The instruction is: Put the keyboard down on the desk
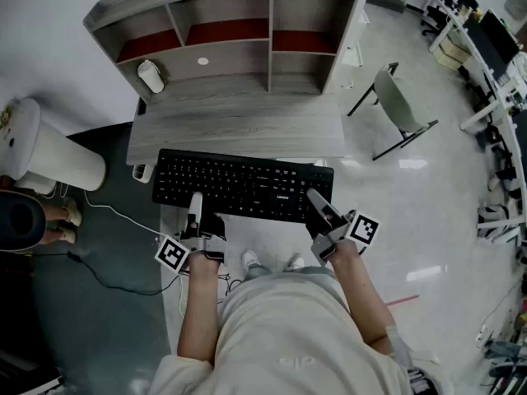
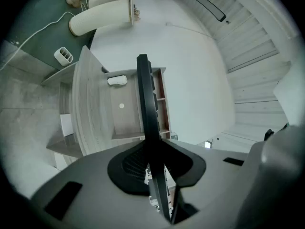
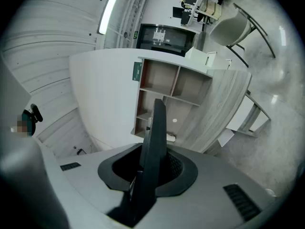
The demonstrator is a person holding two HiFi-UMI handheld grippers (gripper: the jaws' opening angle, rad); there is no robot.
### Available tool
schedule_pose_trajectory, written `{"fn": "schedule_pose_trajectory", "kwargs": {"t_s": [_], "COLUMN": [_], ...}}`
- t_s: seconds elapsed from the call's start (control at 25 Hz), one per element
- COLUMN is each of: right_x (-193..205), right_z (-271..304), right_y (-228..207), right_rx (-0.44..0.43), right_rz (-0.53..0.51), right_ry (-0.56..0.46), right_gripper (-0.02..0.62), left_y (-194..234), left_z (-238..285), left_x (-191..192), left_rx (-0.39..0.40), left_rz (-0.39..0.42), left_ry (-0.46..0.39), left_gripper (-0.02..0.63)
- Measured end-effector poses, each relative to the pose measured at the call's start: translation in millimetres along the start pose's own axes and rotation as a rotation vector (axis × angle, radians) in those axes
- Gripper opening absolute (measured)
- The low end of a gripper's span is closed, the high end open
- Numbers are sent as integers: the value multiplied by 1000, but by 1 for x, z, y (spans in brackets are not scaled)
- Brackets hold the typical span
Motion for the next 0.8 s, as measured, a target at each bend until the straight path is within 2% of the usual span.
{"fn": "schedule_pose_trajectory", "kwargs": {"t_s": [0.16, 0.4, 0.8], "right_x": [6, 45, 45], "right_z": [4, 61, 65], "right_y": [0, -8, -7], "right_rx": [12, 25, 55], "right_rz": [0, -17, -18], "right_ry": [2, 4, 19], "right_gripper": [110, 110, 114], "left_y": [3, 46, 49], "left_z": [-2, -5, -6], "left_x": [-7, -65, -67], "left_rx": [2, 4, -23], "left_rz": [-10, -34, -55], "left_ry": [-2, 3, 11], "left_gripper": [89, 89, 89]}}
Point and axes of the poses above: the fingertips, and each gripper's own axes: z forward along the fingers, y to its left, x out of its underside, the point moved 6 cm from there along -z, backward along the fingers, and after that the axes turned 8 degrees about z, right-handed, at the moved point
